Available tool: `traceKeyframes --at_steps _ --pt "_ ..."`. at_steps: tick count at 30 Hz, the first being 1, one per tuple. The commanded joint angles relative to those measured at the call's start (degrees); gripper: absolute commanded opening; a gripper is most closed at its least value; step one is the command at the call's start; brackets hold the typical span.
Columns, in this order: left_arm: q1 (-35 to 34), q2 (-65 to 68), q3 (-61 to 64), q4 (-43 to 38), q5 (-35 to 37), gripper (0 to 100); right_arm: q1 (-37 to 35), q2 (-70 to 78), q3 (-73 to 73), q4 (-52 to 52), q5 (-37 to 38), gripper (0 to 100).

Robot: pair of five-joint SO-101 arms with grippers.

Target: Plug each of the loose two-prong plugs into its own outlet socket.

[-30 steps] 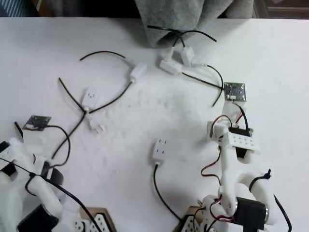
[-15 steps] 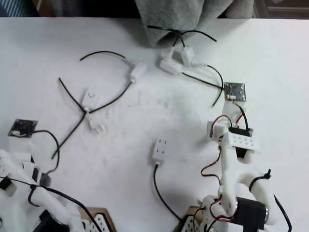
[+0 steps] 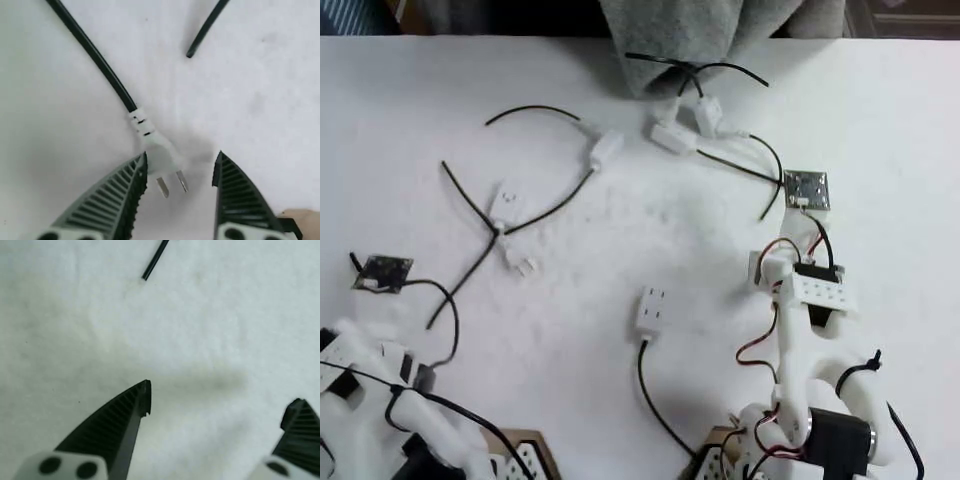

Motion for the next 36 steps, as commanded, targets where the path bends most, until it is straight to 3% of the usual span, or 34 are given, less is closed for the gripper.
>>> traceKeyframes --at_steps 1,10,19,23,33,36 --pt "4.4 -1.0 -0.1 4.2 -0.3 23 -0.4 -0.2 -0.8 -0.4 0.2 40.1" --pt "3.3 -1.0 -0.1 3.4 1.1 23 -0.4 -0.2 -0.8 -0.4 0.2 40.1" --pt "-3.6 -1.0 0.0 3.1 -5.9 23 -0.4 -0.2 -0.8 -0.4 0.2 40.1" --pt "-4.4 -0.9 0.4 -0.4 -5.8 23 -0.4 -0.2 -0.8 -0.4 0.2 40.1" --pt "-2.0 2.2 -1.1 -4.4 -1.6 23 -0.4 -0.2 -0.7 -0.4 0.2 40.1" --pt "0.0 4.7 -4.0 -4.9 4.2 24 -0.4 -0.2 -0.7 -0.4 0.2 40.1"
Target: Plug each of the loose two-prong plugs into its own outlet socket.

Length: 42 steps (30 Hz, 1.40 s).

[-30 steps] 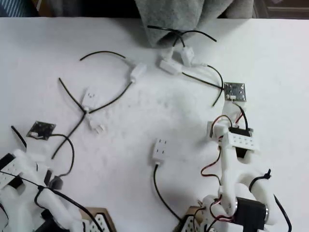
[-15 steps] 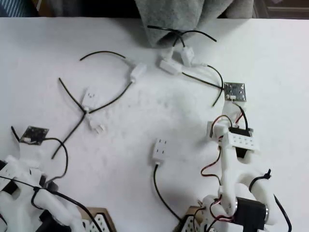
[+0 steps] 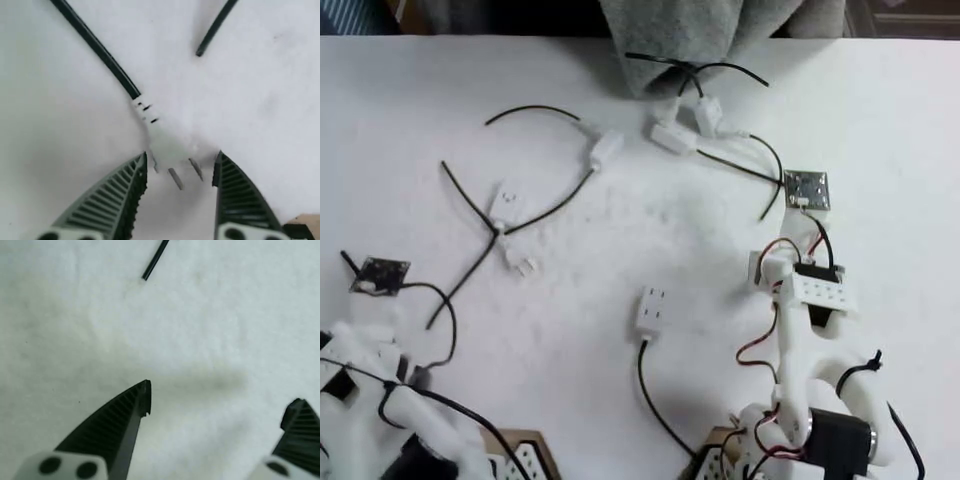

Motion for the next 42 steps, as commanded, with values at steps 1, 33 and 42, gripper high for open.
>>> traceKeyframes --at_steps 1,33,42 --pt "2.2 3.0 -4.9 -0.7 5.2 24 -0.4 -0.2 -0.7 -0.4 0.2 40.1" --pt "28.8 -4.4 -18.7 16.0 24.0 2 -0.5 -0.2 -0.7 -0.5 0.2 40.1" --pt "49.2 -1.2 -11.3 11.5 24.1 3 -0.4 -0.2 -0.7 -0.5 0.2 40.1"
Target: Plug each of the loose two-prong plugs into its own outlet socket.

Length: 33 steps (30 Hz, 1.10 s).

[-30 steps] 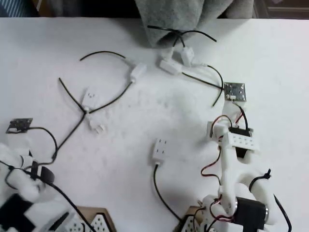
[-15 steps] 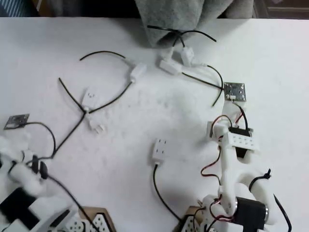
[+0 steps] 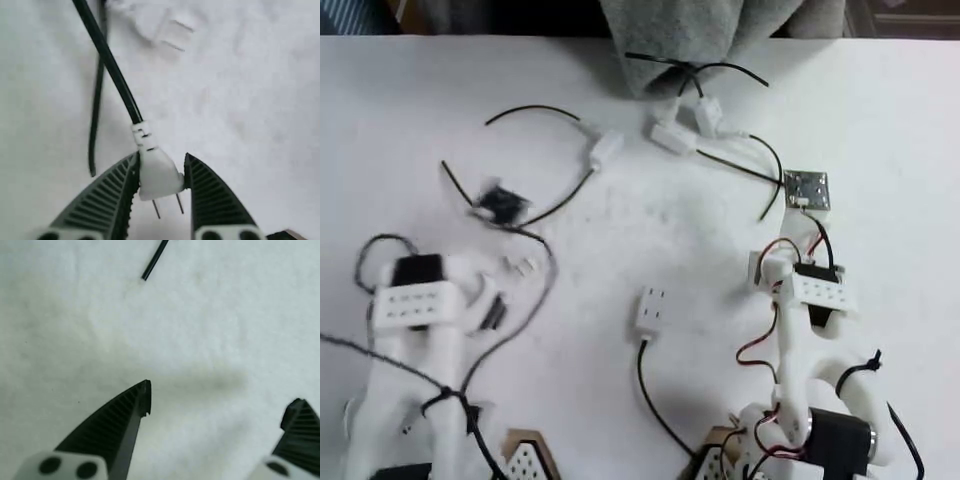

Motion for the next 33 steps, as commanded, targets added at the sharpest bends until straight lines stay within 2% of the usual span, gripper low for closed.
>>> traceKeyframes --at_steps 1,5,9,11,16,20,24,29,33 --pt "1.5 5.5 0.1 -3.3 0.5 4 -0.4 -0.2 -0.7 -0.5 0.2 40.1" --pt "-2.2 20.0 -4.1 -7.9 -3.2 12 -0.4 -0.2 -0.7 -0.5 0.2 40.1" --pt "-2.6 30.7 -14.0 -1.0 -5.5 12 -0.4 -0.2 -0.7 -0.5 0.2 40.1" --pt "-2.9 32.1 -15.8 -1.0 -5.2 12 -0.4 -0.2 -0.7 -0.5 0.2 40.1" --pt "-5.6 24.2 -11.8 -10.3 -2.7 13 -0.7 -0.2 -0.7 -0.7 0.2 40.1" --pt "-5.5 12.9 -4.1 -13.7 -1.4 21 -1.3 -0.2 -0.7 -0.7 0.2 40.1" --pt "-5.4 4.9 3.4 -18.3 5.5 23 -1.3 -0.2 -0.7 -0.6 0.2 40.1" --pt "-5.8 3.1 5.7 -21.1 14.3 23 -1.3 -0.2 -0.7 -0.6 0.2 40.1" --pt "-5.8 5.6 4.2 -20.7 17.3 23 -1.4 -0.2 -0.7 -0.5 0.2 40.1"
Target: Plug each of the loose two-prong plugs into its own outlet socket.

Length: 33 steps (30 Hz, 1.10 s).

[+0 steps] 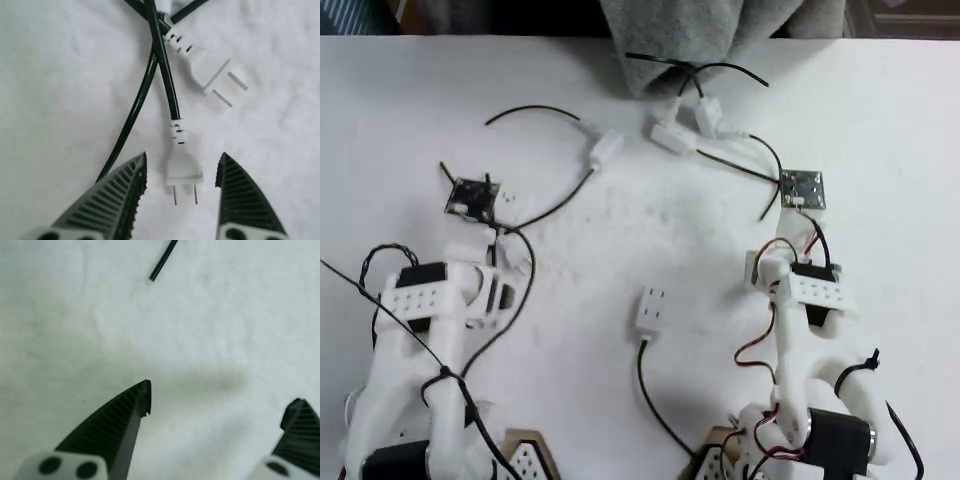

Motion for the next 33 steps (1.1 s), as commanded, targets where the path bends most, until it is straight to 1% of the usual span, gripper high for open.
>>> traceKeyframes --at_steps 1,5,9,11,13,15,17,20,25,29,33 --pt "-0.7 1.5 -2.5 0.3 2.0 23 -0.4 -0.2 -0.7 -0.6 0.2 40.1" --pt "-0.8 10.2 -8.4 3.7 2.8 23 -0.7 -0.2 -0.7 -0.7 0.3 40.1" --pt "-2.4 23.4 -19.3 9.1 2.7 23 -1.0 -0.2 -0.7 -0.7 0.3 40.1" --pt "-2.9 29.1 -24.5 12.7 2.0 23 -1.0 -0.2 -0.7 -0.7 0.3 40.1" --pt "-4.6 32.0 -27.7 15.0 0.3 22 -1.0 -0.2 -0.7 -0.7 0.3 40.1" --pt "-6.5 32.0 -28.0 14.1 -0.2 18 -0.9 -0.2 -0.7 -0.7 0.3 40.1" --pt "-8.7 30.8 -27.7 12.9 -0.6 17 -0.9 -0.2 -0.7 -0.7 0.3 40.1" --pt "-12.1 27.9 -25.6 10.0 -2.4 19 -0.9 -0.2 -0.7 -0.7 0.3 40.1" --pt "-15.1 24.4 -23.2 7.6 -6.5 20 -0.9 -0.2 -0.7 -0.7 0.3 40.1" --pt "-18.2 25.4 -25.6 5.4 -8.7 20 -0.9 -0.2 -0.7 -0.7 0.3 40.1" --pt "-19.1 30.2 -29.9 5.3 -12.5 19 -0.9 -0.2 -0.7 -0.7 0.3 40.1"
